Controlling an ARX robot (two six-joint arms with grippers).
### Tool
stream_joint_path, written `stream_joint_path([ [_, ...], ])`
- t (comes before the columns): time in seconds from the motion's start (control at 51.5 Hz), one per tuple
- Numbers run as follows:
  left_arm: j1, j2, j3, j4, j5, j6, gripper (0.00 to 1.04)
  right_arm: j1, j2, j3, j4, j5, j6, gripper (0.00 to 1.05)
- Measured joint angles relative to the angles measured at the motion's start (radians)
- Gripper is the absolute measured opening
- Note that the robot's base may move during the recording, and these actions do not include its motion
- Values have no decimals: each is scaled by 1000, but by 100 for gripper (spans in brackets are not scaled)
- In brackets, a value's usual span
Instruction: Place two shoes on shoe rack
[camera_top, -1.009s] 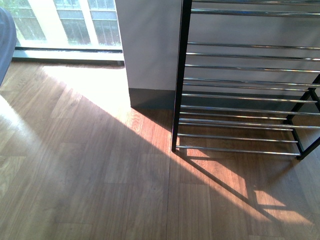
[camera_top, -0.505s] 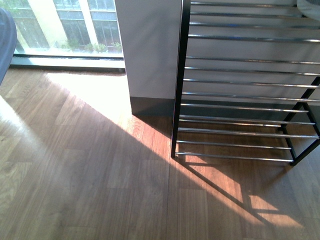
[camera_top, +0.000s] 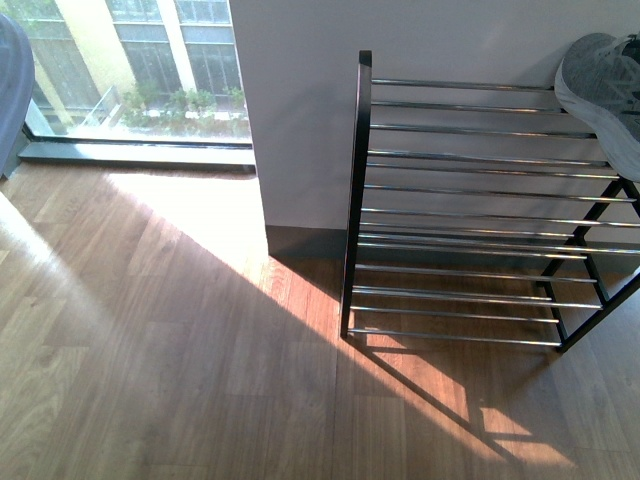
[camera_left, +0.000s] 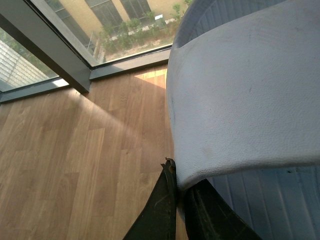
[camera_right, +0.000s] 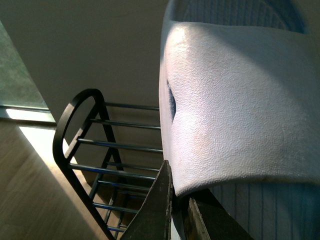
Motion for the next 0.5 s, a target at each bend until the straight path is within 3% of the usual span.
stream_joint_path([
  [0.194, -1, 0, 0, 0, 0, 0, 2, 84, 145, 320, -352, 97, -54, 1],
  [0.505, -1, 0, 0, 0, 0, 0, 2, 86, 443, 682, -662, 171, -174, 1],
])
